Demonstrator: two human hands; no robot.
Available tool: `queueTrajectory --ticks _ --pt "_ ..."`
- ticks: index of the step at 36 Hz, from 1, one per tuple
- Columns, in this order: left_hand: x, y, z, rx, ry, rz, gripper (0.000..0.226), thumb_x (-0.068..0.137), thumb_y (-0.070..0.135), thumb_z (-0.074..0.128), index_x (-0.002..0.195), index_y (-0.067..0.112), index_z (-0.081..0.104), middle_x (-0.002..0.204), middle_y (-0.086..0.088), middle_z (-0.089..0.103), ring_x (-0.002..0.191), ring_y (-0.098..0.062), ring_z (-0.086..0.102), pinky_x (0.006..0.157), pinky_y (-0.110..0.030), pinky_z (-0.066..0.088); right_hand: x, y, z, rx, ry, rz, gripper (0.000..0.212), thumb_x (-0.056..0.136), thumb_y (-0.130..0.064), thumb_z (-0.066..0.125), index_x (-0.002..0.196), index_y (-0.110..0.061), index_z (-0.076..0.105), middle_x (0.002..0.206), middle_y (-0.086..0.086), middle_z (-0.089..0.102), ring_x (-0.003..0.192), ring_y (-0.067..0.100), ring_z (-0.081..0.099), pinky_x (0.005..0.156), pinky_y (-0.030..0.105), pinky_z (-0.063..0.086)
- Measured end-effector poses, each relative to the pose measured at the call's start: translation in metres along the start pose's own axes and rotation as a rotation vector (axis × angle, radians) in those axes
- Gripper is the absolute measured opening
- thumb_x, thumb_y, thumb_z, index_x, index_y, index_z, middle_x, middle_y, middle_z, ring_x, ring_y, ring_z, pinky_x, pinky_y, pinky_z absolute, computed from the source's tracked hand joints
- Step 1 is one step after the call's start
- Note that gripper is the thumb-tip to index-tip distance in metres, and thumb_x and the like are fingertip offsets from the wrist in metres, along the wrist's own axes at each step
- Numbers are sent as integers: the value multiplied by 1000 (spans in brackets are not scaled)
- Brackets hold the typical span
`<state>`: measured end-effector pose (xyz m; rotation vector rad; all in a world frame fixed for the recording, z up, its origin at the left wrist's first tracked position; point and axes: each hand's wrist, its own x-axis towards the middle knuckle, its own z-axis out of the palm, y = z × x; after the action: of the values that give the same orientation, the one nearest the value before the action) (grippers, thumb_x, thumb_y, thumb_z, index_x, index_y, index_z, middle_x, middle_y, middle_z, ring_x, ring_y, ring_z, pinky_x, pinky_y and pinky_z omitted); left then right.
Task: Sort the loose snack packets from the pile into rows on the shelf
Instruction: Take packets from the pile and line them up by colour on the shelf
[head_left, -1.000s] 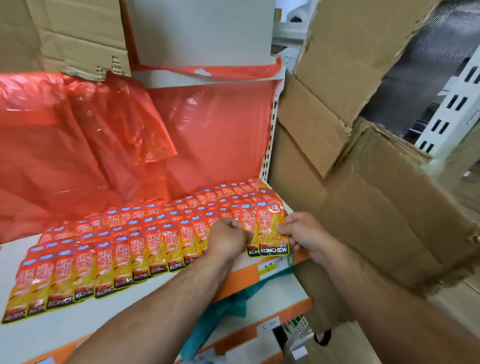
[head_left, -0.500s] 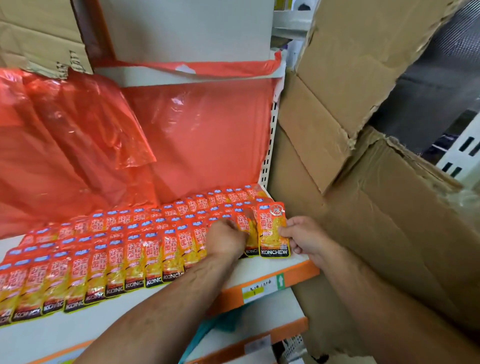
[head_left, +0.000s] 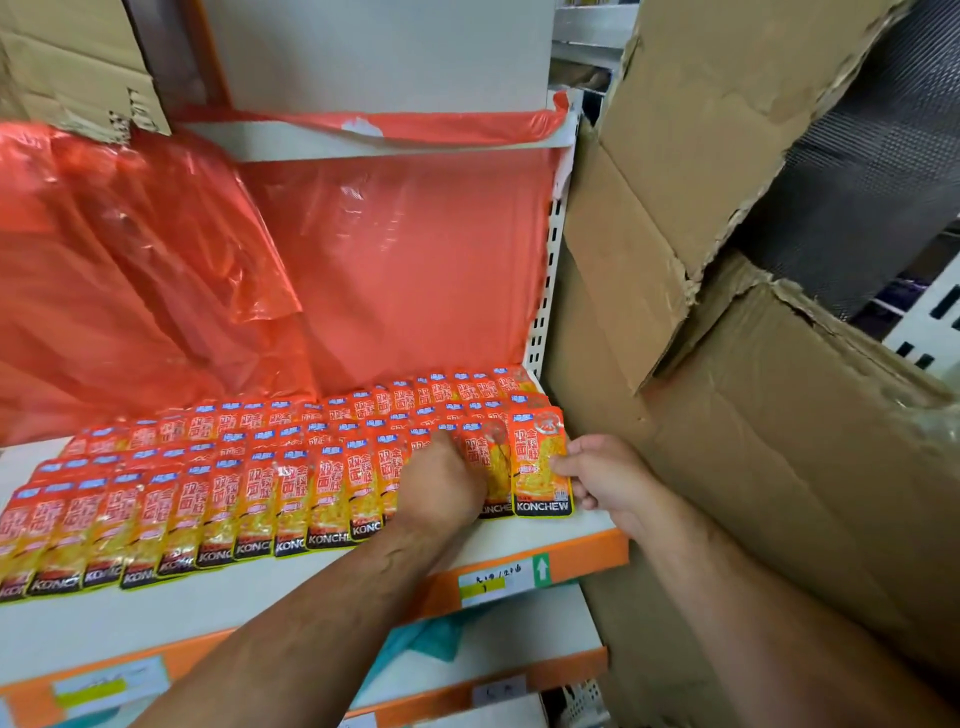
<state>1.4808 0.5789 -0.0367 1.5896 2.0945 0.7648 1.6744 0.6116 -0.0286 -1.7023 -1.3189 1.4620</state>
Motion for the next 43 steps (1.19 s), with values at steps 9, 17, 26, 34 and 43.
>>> queueTrajectory --ticks 9,17,26,34,43 --pt "-5 0 -4 98 8 68 23 88 36 58 93 14 53 79 -5 67 70 -25 62 58 -30 45 15 -2 1 -62 -9 26 9 91 -12 68 90 -5 64 74 11 58 53 14 42 44 25 32" --pt "-12 -1 -17 269 87 202 28 90 42 55 104 19 51 103 -3 60 87 -29 62 71 -38 52 21 -8 16 -283 111 -8 16 84 -16 72 74 -9 61 58 4 49 51 20 41 48 26 32" --pt "-13 -6 -19 292 69 234 29 93 43 52 107 19 51 101 -1 58 82 -21 57 67 -32 47 18 -10 28 -721 316 -146 40 74 -30 64 48 -13 38 43 0 38 39 19 39 43 19 27" --pt "-14 -7 -21 318 40 237 30 93 43 51 112 19 51 102 1 56 80 -17 52 67 -31 48 11 -11 30 -767 374 -145 35 76 -38 64 56 -15 47 53 -2 53 50 20 58 46 20 34" --pt "-14 -13 -29 436 120 341 32 85 43 52 104 20 61 101 -1 62 95 -25 55 79 -37 45 -14 -28 43 -856 393 -280 32 90 -43 57 115 -25 64 115 0 65 99 25 61 70 27 45"
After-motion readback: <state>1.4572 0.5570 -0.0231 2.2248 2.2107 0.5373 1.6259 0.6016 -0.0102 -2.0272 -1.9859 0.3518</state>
